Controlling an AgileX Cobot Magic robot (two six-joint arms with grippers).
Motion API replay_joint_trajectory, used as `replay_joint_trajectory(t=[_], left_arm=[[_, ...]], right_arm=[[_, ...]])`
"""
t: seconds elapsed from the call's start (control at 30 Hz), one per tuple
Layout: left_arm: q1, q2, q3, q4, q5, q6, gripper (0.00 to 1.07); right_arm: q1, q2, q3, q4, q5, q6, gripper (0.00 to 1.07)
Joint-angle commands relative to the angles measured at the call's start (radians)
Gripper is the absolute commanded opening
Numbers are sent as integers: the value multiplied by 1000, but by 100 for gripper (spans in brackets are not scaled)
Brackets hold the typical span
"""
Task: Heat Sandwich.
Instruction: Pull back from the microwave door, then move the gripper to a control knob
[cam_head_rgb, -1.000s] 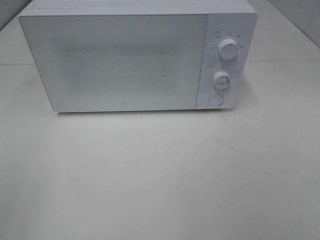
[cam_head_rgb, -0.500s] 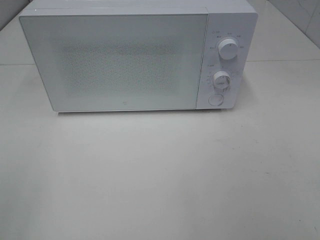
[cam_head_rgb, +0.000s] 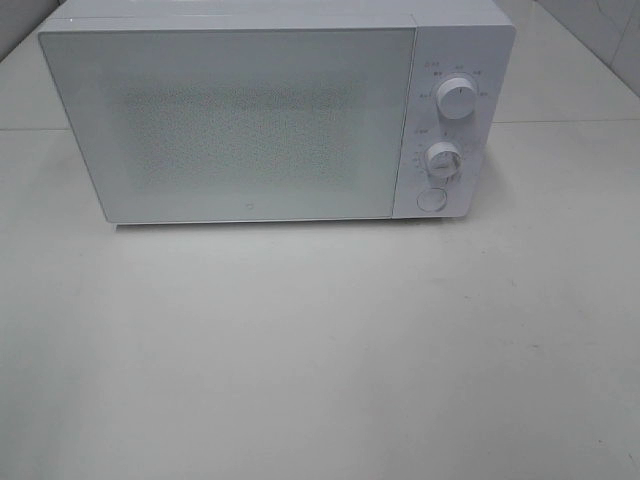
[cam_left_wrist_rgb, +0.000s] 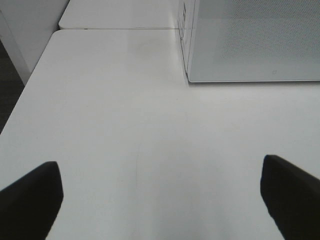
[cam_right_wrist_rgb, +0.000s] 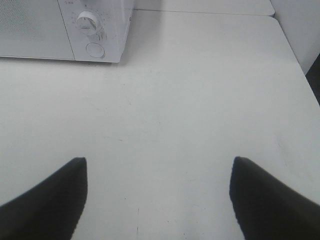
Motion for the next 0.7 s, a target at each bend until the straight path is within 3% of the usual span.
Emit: replay_joint_trajectory(t=[0.03,0.7], left_arm=[[3,-28,3,-3,-2,0,101],[3,-28,3,-3,-2,0,101]], right_arm=[[-8,15,-29,9,-22,0,76],[-8,301,-53,8,-288,4,76]])
